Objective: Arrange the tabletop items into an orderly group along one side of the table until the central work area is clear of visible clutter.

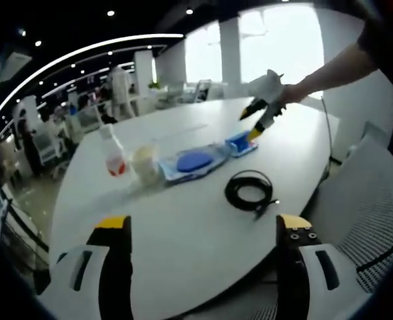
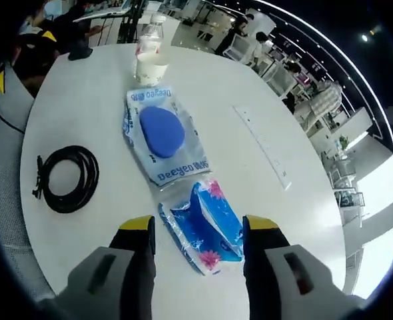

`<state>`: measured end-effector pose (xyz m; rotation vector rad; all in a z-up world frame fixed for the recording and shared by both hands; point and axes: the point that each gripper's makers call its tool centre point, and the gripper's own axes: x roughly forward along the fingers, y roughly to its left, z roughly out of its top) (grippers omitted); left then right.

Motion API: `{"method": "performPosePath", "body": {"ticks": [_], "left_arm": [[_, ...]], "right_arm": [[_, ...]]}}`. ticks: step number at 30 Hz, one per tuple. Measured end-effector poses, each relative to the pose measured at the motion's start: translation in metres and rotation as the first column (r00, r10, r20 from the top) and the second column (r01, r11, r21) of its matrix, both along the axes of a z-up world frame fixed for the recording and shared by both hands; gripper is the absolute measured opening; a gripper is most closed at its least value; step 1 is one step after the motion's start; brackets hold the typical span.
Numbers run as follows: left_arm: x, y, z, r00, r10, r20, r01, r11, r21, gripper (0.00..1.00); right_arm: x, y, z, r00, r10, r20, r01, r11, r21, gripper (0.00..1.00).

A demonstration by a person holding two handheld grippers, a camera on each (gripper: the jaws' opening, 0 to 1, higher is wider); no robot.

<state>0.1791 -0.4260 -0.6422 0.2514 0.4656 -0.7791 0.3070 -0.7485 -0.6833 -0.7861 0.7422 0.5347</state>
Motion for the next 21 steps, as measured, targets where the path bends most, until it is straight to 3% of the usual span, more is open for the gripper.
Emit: {"method": "performPosePath", "body": {"ticks": [8, 16, 21], "left_arm": [[-0.002, -0.001, -0.001, 1.0, -0.016, -0.002, 0.016, 1.0, 0.008, 0.87], [-0.003, -0.001, 0.0, 1.0, -0.022, 0.005, 0.022, 1.0, 0.003, 0.88], [-0.002, 0.0, 0.001, 1.0, -0.02, 0.008, 0.02, 1.0, -0.001, 0.88]], "right_arm": [[-0.017, 0.001, 0.009, 0.998, -0.057, 0.03, 0.055, 0.997, 0.054, 0.56], [-0.034, 0.004, 0.017, 0.985, -0.159, 0.061, 0.147, 0.976, 0.162, 0.6], [-0.045, 0.007, 0.017, 0.982, -0.178, 0.071, 0.162, 0.969, 0.189, 0.63]]}}
